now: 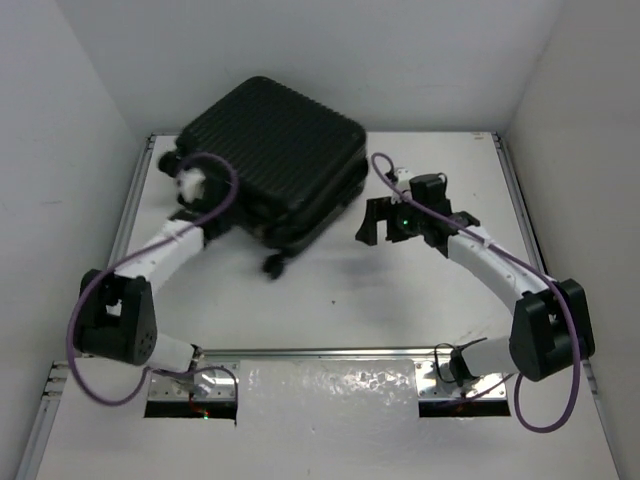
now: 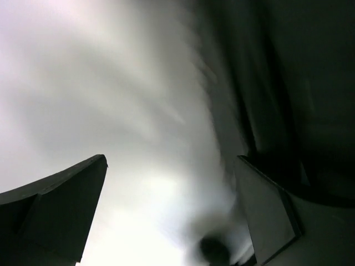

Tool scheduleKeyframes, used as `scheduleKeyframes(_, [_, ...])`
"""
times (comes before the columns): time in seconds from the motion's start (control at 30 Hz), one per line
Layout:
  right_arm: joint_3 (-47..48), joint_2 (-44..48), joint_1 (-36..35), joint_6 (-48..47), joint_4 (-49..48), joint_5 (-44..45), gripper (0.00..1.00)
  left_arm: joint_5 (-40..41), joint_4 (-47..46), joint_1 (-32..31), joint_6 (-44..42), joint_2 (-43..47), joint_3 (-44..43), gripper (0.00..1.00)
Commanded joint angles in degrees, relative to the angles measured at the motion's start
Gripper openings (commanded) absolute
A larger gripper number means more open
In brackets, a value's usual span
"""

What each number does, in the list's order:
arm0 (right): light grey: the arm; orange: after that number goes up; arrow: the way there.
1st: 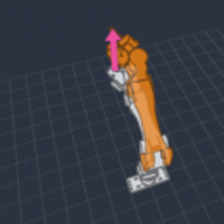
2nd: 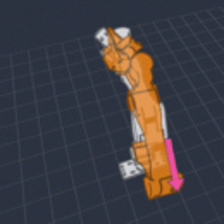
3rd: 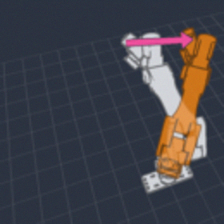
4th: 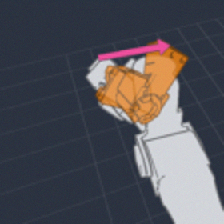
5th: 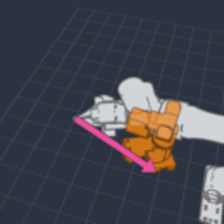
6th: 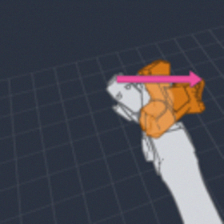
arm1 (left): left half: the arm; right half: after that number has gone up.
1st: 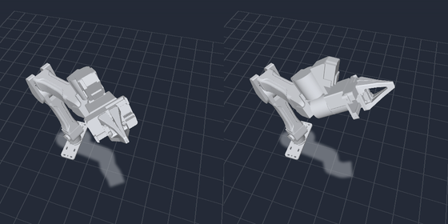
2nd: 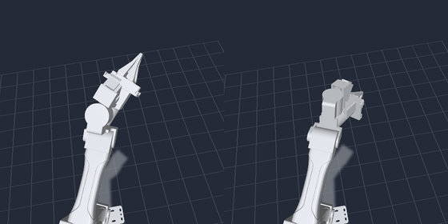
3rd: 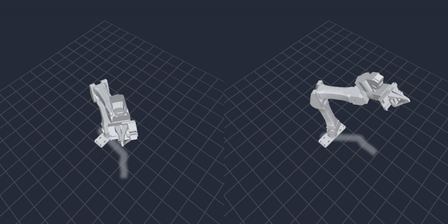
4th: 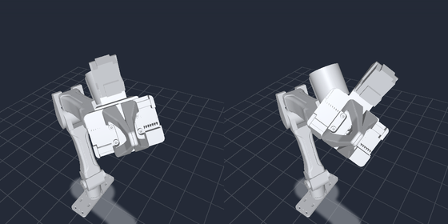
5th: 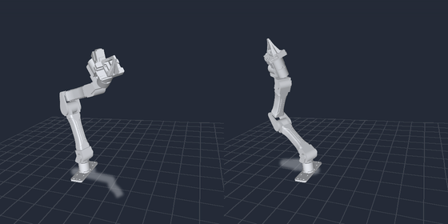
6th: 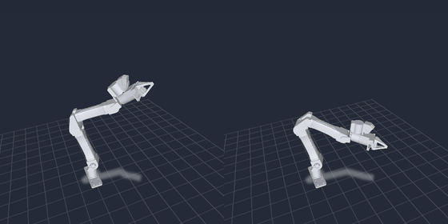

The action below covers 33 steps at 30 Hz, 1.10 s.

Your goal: Pack the luggage

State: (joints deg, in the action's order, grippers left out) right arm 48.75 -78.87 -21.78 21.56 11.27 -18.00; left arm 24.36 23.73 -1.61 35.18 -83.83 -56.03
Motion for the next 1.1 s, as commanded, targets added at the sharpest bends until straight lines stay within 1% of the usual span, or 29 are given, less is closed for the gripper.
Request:
scheduleKeyframes(0.0, [7.57,-0.84,7.26,-3.98,5.7,2.18,0.99,-13.66,-13.17,-21.95,9.71,4.73,6.45,1.0])
scheduleKeyframes(0.03, [9.5,-1.63,8.24,-4.51,9.35,2.7,0.99,-9.81,-14.57,-32.48,10.52,4.9,6.72,1.0])
scheduleKeyframes(0.07, [11.35,-2.42,9.2,-5.29,11.65,5.23,0.99,-6.55,-14.06,-37.02,10.96,4.82,6.03,1.0])
scheduleKeyframes(0.1, [14.67,-3.56,10.69,-7.04,15.07,6.82,0.99,-2.43,-11.71,-45.33,13.14,4.99,3.15,1.0])
scheduleKeyframes(0.13, [15.92,-3.83,11.32,-7.58,16.06,8.93,0.99,2.31,-9.42,-48.29,13.77,5.26,1.47,1.0])
scheduleKeyframes(0.17, [16.81,-4.1,12.28,-7.76,17.02,12.69,0.99,10.36,-4.01,-50.06,14.47,5.69,-0.12,1.0])
scheduleKeyframes(0.2, [18.21,-4.53,14.55,-7.59,17.64,13.77,0.99,13.05,-1.6,-50.6,14.91,7.18,-3.0,1.0])
scheduleKeyframes(0.23, [18.92,-4.89,15.62,-7.33,18.17,14.39,0.99,18.65,1.99,-50.77,14.4,8.24,-4.42,1.0])
scheduleKeyframes(0.27, [19.36,-5.06,16.67,-7.15,18.35,14.83,0.99,21.58,3.77,-50.78,12.74,9.81,-8.27,1.0])
scheduleKeyframes(0.3, [20.58,-5.93,18.16,-7.5,18.18,15.36,0.99,23.87,5.44,-50.78,11.5,10.44,-10.22,1.0])
scheduleKeyframes(0.33, [21.12,-6.47,18.79,-7.67,18.0,15.8,0.99,27.37,5.63,-50.69,8.97,10.97,-12.07,1.0])
scheduleKeyframes(0.37, [22.08,-7.25,19.31,-7.76,18.44,16.32,0.99,28.8,5.98,-50.43,5.46,11.41,-15.74,1.0])
scheduleKeyframes(0.4, [24.26,-8.65,20.36,-7.68,20.01,16.59,0.99,26.9,4.15,-48.08,3.6,11.15,-17.26,1.0])
scheduleKeyframes(0.47, [26.21,-9.11,21.07,-6.8,21.51,17.47,0.99,18.93,2.03,-42.81,-2.72,9.49,-20.76,1.0])
scheduleKeyframes(0.5, [26.13,-8.67,21.08,-6.62,21.43,17.12,0.99,15.66,1.94,-37.82,-3.88,8.43,-22.0,1.0])
scheduleKeyframes(0.53, [25.96,-7.1,21.08,-6.36,21.34,14.95,0.99,11.63,2.2,-36.38,-5.72,6.94,-23.5,1.0])
scheduleKeyframes(0.57, [24.74,-6.13,21.08,-5.66,19.6,13.44,0.99,10.63,2.99,-34.45,-9.3,3.71,-26.9,1.0])
scheduleKeyframes(0.6, [24.03,-5.08,21.08,-5.39,18.71,11.78,0.99,9.49,4.04,-33.21,-10.9,1.76,-28.59,1.0])
scheduleKeyframes(0.63, [23.85,-3.93,21.08,-5.22,18.27,9.32,0.99,3.91,6.14,-31.46,-12.23,-0.43,-30.52,1.0])
scheduleKeyframes(0.67, [23.93,-4.01,21.08,-5.21,18.18,8.25,0.99,1.07,6.94,-29.96,-14.15,-4.54,-33.67,1.0])
scheduleKeyframes(0.7, [24.89,-4.45,21.08,-5.3,18.7,7.29,0.99,-1.31,7.12,-27.16,-15.22,-6.24,-34.66,1.0])
scheduleKeyframes(0.73, [25.42,-4.97,21.08,-5.22,18.96,5.97,0.99,-6.9,7.38,-25.65,-16.1,-8.08,-35.72,1.0])
scheduleKeyframes(0.77, [26.47,-6.28,20.99,-5.04,19.4,5.44,0.99,-8.7,7.74,-24.42,-16.89,-11.06,-37.55,1.0])
scheduleKeyframes(0.83, [26.92,-7.26,20.99,-4.69,19.58,3.94,0.99,-13.18,8.0,-22.22,-18.12,-13.63,-38.97,1.0])
scheduleKeyframes(0.87, [27.01,-7.52,20.9,-4.51,19.41,2.54,0.99,-14.68,7.74,-21.34,-18.82,-15.38,-39.15,0.99])
scheduleKeyframes(0.9, [27.01,-7.61,20.73,-4.34,19.15,2.1,0.99,-18.43,7.13,-21.07,-18.92,-16.09,-38.98,0.98])
scheduleKeyframes(0.97, [27.62,-8.48,19.94,-4.07,18.53,3.31,0.99,-20.14,6.34,-20.54,-18.83,-17.85,-37.67,0.95])
scheduleKeyframes(1.03, [29.37,-10.5,19.32,-4.42,19.75,5.16,0.99,-21.71,4.85,-20.63,-18.57,-18.82,-36.44,0.89])
scheduleKeyframes(1.07, [31.56,-11.73,18.54,-5.21,20.63,7.78,0.98,-22.16,4.75,-20.54,-18.05,-19.87,-35.47,0.85])
